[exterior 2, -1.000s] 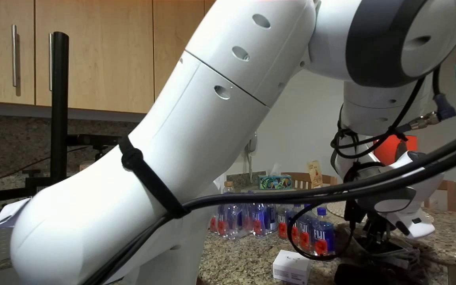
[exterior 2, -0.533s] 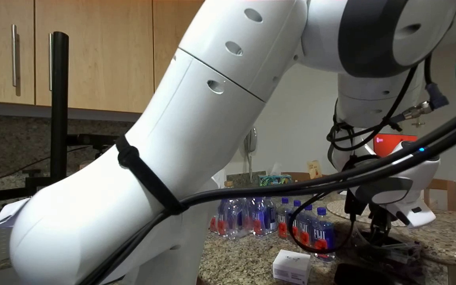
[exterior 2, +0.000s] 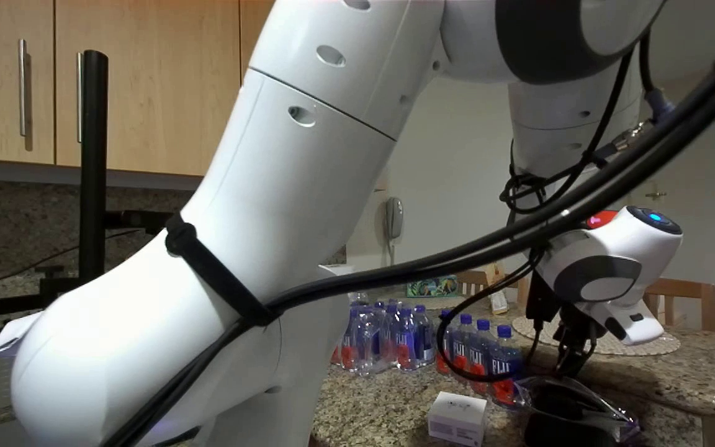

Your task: Put the black object in the purse

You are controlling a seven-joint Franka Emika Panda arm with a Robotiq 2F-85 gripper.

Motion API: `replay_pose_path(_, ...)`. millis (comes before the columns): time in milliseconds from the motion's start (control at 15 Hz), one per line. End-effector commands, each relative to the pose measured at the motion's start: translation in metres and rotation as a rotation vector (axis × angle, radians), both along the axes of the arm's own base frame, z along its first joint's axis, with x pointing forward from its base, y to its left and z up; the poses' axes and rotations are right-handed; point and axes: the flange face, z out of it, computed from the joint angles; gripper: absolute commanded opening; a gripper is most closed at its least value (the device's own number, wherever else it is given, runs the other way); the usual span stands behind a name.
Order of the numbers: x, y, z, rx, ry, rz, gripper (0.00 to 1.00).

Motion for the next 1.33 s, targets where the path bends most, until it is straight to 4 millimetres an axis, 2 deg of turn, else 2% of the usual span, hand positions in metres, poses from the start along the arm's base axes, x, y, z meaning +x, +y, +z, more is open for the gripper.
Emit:
replay_pose_path(0,-0.021,0.001,0.016,-0.033,0.110,-0.009,1.00)
replay_pose_path(333,-0.044,0.014,0.035,-0.115,0.276,0.012,1.00)
replay_pose_path(533,-0.052,0.029,0.057,-0.200,0.328,0.162,1.00)
replay_pose_path(800,-0.062,0.069,0.077,-0.299,0.380,0.340,1.00)
replay_pose_path(1200,-0.080,0.134,0.082,-0.475,0.405,0.585,1.00)
replay_pose_path(1267,-0.084,0.144,0.074,-0.505,0.427,0.631,1.00)
